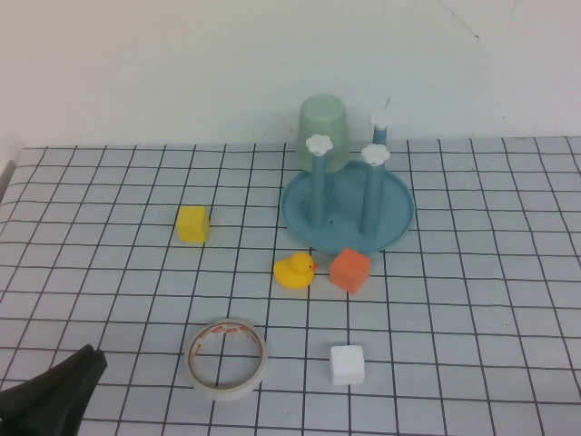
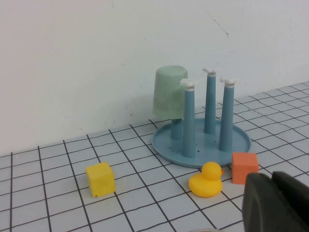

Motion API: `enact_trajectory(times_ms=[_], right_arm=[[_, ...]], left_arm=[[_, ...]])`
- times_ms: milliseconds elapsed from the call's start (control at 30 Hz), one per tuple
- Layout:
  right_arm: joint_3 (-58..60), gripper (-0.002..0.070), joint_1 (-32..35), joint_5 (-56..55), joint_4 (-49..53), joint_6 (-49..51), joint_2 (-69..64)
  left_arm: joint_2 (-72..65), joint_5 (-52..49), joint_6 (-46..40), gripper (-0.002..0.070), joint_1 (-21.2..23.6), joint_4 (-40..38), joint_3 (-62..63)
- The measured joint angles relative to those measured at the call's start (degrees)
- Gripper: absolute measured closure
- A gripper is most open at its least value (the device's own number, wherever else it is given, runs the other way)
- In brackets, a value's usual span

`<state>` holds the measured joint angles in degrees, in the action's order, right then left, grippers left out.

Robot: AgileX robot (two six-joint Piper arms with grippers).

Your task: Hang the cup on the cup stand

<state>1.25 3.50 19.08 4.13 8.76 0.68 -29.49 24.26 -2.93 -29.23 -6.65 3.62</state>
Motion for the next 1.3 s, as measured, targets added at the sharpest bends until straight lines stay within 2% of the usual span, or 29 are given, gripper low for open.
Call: enact_trajectory(times_ms=[167,267,400,600,767,1033,1300], right_arm=[[0.0,0.0678,0.0,0.0,0.0,0.0,0.0],[0.0,0.0678,0.0,0.0,0.0,0.0,0.0],[0.0,0.0678,0.0,0.0,0.0,0.0,0.0],[0.0,0.0678,0.0,0.0,0.0,0.0,0.0],[0.0,0.0678,0.0,0.0,0.0,0.0,0.0],[-0.1,0.0678,0.0,0.3,0.0,0.0,0.0],[-0.1,0.0678,0.0,0.3,0.0,0.1,0.0]], left_arm=[[0.1,0.3,-1.7,0.0676,0.2,-1.3,-1.0],[1.6,0.4,-3.0,0.0676,2.6,-2.6,-3.5],[6.5,-1.7,-3.4,0.0676,9.8,-2.9,-4.7],[16.7,-14.0,-2.3,0.0676,21.5,0.2,-4.7],[25.5,-23.7,-0.4,0.0676,27.5,2.3,-4.7],[30.0,-38.0,0.0,0.0676,30.1,5.8,-4.7],[30.1,-41.8,-1.6,0.0676,30.1,6.1,-4.6]])
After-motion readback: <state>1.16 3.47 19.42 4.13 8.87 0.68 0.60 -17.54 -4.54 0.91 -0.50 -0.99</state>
